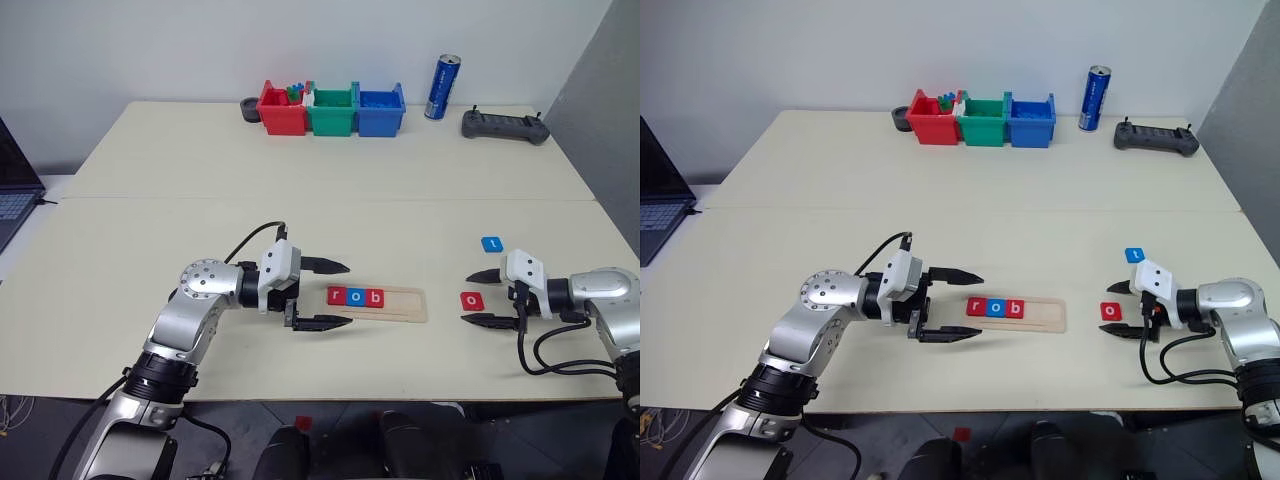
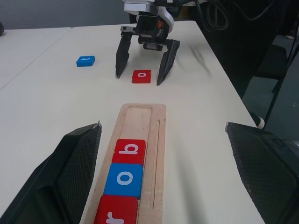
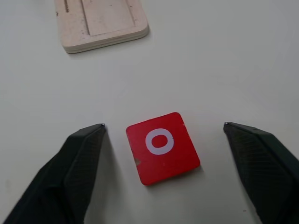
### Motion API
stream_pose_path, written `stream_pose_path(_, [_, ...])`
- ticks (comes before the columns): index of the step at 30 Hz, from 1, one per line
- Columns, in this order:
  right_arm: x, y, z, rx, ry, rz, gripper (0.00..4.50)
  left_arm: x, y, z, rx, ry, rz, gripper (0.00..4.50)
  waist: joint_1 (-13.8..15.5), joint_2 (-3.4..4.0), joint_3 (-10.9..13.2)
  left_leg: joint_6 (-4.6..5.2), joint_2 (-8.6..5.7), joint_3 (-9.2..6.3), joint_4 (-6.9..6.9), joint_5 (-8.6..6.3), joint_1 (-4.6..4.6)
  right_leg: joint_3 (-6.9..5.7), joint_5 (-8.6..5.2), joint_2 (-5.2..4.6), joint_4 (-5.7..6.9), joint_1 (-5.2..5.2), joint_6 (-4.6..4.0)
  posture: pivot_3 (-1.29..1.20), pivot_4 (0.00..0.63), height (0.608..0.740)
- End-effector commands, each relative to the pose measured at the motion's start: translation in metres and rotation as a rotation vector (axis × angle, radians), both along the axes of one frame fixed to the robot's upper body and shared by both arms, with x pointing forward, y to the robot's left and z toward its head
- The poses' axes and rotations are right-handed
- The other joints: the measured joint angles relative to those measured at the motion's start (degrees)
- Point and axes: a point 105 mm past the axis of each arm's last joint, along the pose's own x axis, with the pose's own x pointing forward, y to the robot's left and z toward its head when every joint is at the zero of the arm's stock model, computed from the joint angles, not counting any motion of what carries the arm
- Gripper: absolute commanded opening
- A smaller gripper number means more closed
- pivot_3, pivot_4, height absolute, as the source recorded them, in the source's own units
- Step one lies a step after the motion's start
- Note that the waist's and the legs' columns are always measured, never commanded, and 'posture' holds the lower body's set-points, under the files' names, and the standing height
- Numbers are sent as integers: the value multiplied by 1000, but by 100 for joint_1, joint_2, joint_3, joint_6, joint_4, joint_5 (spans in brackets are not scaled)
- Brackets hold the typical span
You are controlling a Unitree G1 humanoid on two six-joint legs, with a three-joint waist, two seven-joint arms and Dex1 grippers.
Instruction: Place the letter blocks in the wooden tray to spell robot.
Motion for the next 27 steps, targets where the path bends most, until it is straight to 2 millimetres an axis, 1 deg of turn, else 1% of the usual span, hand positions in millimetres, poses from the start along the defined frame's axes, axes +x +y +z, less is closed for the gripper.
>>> stream_pose_path(1, [-2, -3, 4, -13, -1, 13, 3214, -2, -1, 7, -4, -38, -13, 4500, 0, 0, 0, 0, 0, 0, 0, 0, 0, 0, 0, 0, 0, 0, 0, 0, 150, 740])
stream_pose_path(6, [-2, -4, 5, -17, -3, 14, 1471, -3, -2, 7, -5, -35, -15, 4500, 0, 0, 0, 0, 0, 0, 1, 0, 0, 0, 0, 0, 2, 0, 0, 0, 150, 740])
stream_pose_path(11, [0, -3, 8, -20, -21, 16, 1452, -2, -2, 7, -8, -36, -14, 4500, 0, 0, 0, 0, 0, 0, 1, 0, 0, 0, 0, 0, 3, 0, 0, 0, 150, 740])
stream_pose_path(14, [2, 5, 15, -8, -54, 31, 1452, -1, -3, 7, -11, -38, -13, 4500, -1, 0, 0, 0, 0, 0, 2, 0, 0, 0, 0, 0, 4, 0, 0, 0, 150, 740])
stream_pose_path(19, [4, 35, 32, 49, -94, 84, 1452, -2, -2, 8, -11, -39, -15, 4500, -10, 0, 0, 0, 1, -1, 2, 0, 1, 0, 0, 0, 9, -1, 0, 0, 150, 740])
stream_pose_path(22, [2, 52, 36, 87, -87, 97, 1452, -3, -2, 7, -9, -39, -20, 4500, 0, 0, 0, -1, 0, -3, 3, 0, 0, -1, 0, 0, 9, -1, 0, 0, 150, 740])
stream_pose_path(27, [1, 78, 34, 127, -77, 114, 1452, -4, -2, 8, -24, -44, -23, 4500, 5, 0, 0, -1, -1, -6, 3, 0, -1, -4, 0, 0, 9, -1, 0, 0, 150, 740])
